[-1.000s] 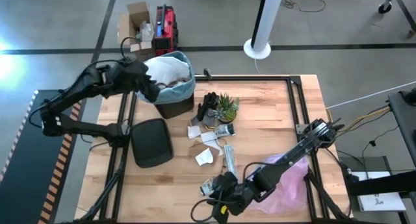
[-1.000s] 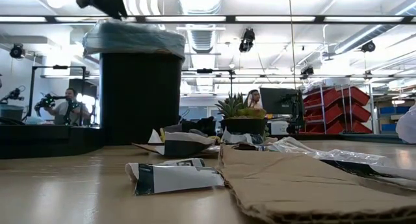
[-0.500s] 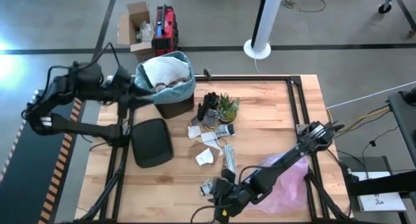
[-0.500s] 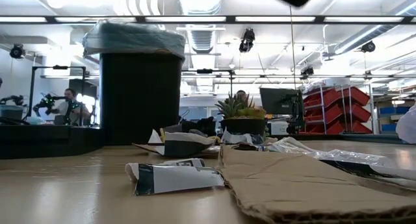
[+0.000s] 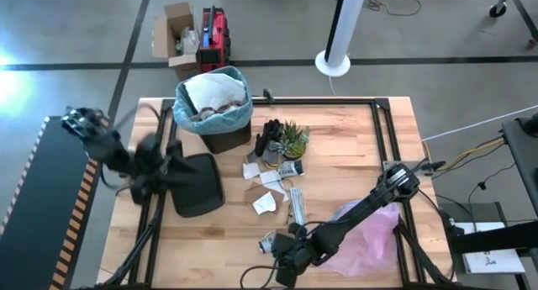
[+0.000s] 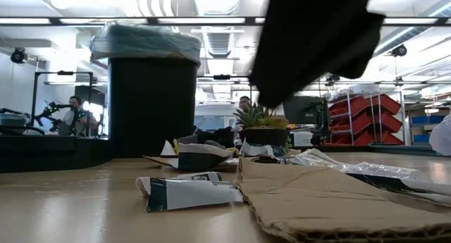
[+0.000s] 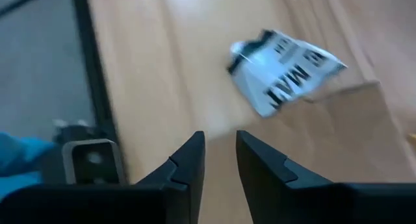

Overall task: Place trash/remove bag and relplace
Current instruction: Put the brown cardboard into the trash bin

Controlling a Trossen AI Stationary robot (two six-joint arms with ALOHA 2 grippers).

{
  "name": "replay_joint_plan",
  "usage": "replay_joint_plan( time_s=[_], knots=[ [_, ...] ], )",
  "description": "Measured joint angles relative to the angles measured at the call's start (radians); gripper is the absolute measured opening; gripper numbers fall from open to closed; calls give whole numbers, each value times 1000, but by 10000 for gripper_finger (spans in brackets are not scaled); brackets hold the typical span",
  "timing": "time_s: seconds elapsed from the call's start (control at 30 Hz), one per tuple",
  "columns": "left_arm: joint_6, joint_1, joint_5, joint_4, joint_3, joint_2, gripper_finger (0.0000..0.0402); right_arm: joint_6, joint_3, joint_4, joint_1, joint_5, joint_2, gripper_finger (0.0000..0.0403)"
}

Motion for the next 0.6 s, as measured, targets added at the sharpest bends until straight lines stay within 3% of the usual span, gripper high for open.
replay_joint_plan(
  time_s=[0.17, 0.33, 0.6],
  knots=[
    [7, -197, -214, 48, -17, 115, 208, -40, 0, -45, 1, -2, 0, 55],
    [-62, -306, -299, 77, 2, 232, 199, -35, 0, -117, 0, 1, 4, 52],
    [-190, -334, -321, 50, 0, 476, 184, -105, 0, -138, -2, 19, 8, 133]
  ],
)
